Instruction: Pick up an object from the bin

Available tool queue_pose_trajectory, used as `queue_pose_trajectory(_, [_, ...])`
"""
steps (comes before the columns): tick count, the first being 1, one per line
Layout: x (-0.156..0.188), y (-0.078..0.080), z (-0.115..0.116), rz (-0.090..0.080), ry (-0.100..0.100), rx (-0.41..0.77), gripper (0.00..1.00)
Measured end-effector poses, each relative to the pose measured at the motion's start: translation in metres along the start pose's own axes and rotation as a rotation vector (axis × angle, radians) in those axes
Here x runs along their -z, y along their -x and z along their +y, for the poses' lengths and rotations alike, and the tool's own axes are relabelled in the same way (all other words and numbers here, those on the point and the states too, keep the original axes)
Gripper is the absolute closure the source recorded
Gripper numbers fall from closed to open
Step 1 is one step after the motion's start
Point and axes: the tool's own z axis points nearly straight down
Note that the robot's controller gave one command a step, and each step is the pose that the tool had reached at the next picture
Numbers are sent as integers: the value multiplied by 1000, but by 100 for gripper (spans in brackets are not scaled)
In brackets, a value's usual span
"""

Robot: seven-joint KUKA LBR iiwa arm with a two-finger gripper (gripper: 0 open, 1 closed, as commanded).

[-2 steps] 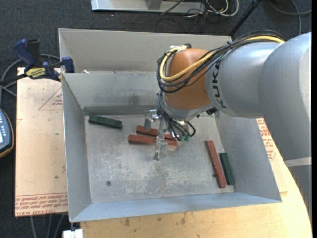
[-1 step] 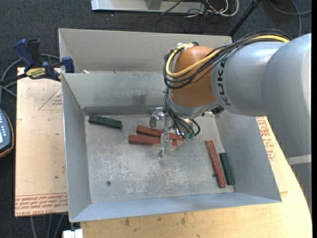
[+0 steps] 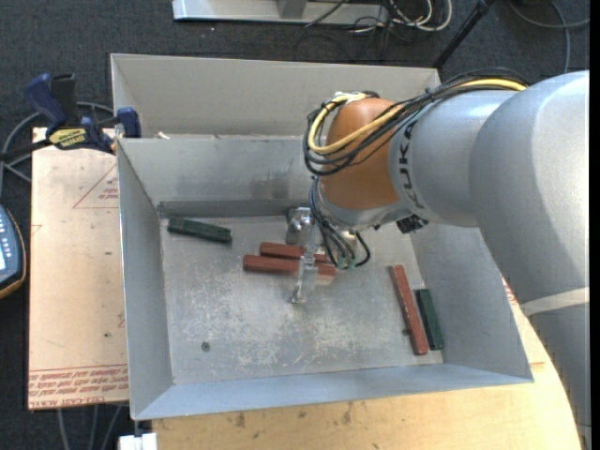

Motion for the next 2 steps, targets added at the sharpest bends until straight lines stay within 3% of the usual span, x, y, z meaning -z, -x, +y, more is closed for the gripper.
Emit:
queue_pose_trajectory(1, [0,1,0,-1,0,0,0])
queue_pose_trajectory(2, [1,1,0,-1,0,0,100])
